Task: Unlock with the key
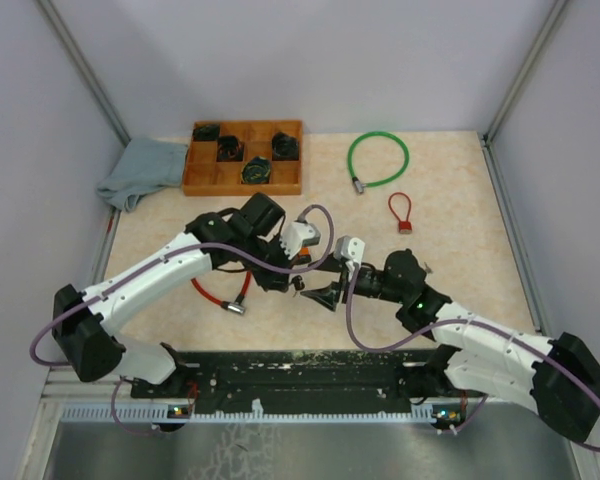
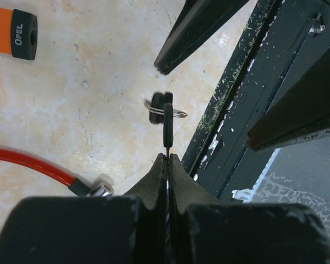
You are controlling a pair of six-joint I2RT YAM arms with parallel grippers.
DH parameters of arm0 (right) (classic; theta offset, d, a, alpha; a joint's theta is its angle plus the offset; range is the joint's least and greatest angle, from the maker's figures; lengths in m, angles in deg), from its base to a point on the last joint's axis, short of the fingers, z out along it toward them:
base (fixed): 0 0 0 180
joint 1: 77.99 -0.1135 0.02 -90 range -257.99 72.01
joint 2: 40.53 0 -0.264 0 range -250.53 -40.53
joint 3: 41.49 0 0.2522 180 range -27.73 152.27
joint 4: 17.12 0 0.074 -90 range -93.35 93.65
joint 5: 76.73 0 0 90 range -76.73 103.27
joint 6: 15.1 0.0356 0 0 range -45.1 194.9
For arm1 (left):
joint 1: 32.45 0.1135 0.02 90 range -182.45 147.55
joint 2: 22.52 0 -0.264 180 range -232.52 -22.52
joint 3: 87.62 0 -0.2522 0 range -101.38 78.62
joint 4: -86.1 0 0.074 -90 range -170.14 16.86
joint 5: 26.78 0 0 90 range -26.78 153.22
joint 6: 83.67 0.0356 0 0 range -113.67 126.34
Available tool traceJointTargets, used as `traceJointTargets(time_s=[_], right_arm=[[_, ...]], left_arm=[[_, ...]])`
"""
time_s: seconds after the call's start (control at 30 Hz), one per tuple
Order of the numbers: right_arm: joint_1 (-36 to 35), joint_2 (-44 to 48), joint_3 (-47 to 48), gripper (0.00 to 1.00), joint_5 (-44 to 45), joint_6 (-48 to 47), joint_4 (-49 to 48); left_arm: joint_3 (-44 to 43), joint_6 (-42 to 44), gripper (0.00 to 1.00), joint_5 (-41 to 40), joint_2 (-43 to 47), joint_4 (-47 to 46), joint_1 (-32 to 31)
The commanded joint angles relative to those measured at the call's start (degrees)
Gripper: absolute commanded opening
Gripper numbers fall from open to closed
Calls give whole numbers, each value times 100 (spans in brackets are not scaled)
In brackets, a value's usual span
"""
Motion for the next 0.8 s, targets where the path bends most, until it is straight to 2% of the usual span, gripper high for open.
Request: traceJointTargets(time_s=[0.0,0.37,0.77], right_arm=[[30,-162,5,63,-409,97,-851],[30,-475,-81,55,-600,115,-999],[64,-616,-117,35,-966,130,-1110]], left_arm=[[-129,173,0,116,-37,51,-133],[-147,219,0,235,-41,-18,-285],[-156,264,0,410,118,-101,-346]])
